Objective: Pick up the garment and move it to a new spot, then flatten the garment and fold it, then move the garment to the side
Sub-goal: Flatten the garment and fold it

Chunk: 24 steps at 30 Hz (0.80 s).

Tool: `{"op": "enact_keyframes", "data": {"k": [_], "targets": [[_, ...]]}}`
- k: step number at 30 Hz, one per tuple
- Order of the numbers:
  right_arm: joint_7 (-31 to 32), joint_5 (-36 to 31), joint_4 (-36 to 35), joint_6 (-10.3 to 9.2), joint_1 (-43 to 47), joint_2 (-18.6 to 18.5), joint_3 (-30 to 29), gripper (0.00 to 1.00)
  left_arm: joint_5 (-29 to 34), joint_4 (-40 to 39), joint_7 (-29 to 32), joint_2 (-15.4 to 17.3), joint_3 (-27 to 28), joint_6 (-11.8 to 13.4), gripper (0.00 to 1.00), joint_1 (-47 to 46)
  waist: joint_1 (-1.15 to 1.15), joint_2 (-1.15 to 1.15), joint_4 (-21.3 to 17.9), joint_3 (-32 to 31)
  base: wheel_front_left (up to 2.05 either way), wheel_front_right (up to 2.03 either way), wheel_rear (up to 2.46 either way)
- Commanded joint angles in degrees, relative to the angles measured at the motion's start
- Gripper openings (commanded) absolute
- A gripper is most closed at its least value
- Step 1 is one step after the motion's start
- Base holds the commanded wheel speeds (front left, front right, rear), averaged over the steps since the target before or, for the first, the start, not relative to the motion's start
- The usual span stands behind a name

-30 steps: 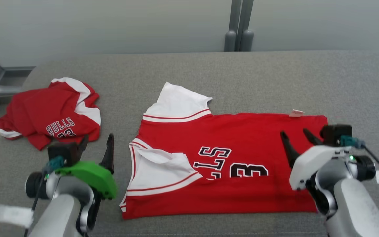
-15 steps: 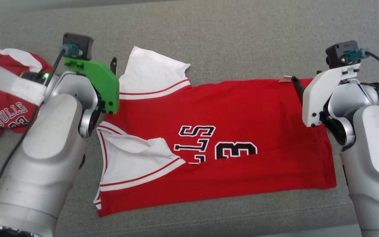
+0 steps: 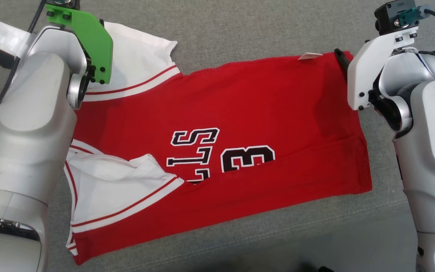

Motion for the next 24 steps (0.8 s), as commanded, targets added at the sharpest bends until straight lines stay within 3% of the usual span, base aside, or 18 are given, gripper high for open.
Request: {"op": "enact_keyframes", "data": {"k": [1,11,12,14,15,17,24], "targets": [[-0.3,0.1,0.4,-0.03,-0.8,-0.2,0.0,1.0,0.6,0.8,-0.2,0.3,-0.3,0.2,1.0,-1.5,-0.01,0.0,-2.7,3.2,0.0,0.0,0.0],[-1.6,0.3,2.2,-0.03,-1.7,-0.5,0.1,1.0,0.5,6.7,0.5,0.2,-0.4,2.8,1.0,-4.0,-0.01,0.0,-2.9,4.6,0.0,0.0,0.0],[-1.6,0.2,2.2,-0.03,-1.6,-0.5,0.0,1.0,0.5,6.9,0.4,-0.1,-0.4,2.8,0.96,-4.2,-0.01,0.0,-2.8,4.7,0.0,0.0,0.0],[-1.7,0.2,2.3,-0.03,-1.6,-0.7,-0.3,1.0,0.1,7.6,0.9,-0.5,-0.5,2.5,0.48,-4.3,-0.01,0.0,-2.5,4.8,0.0,0.0,0.0],[-1.6,0.2,2.3,-0.03,-1.5,-0.8,-0.3,1.0,0.0,7.8,1.1,-0.6,-0.6,2.3,0.4,-4.3,-0.01,0.0,-2.4,4.8,0.0,0.0,0.0],[-1.1,0.2,2.4,-0.04,-1.4,-1.0,-0.5,1.0,-0.4,8.4,1.6,-0.9,-0.7,2.0,0.0,-4.2,-0.01,0.0,-2.2,4.8,0.0,0.0,0.0],[1.4,2.1,1.0,-0.04,-2.2,-4.3,0.2,1.0,-1.9,9.7,0.1,-3.6,-0.4,1.9,0.0,-3.7,-0.01,0.0,-0.6,4.8,0.0,0.0,0.0]]}}
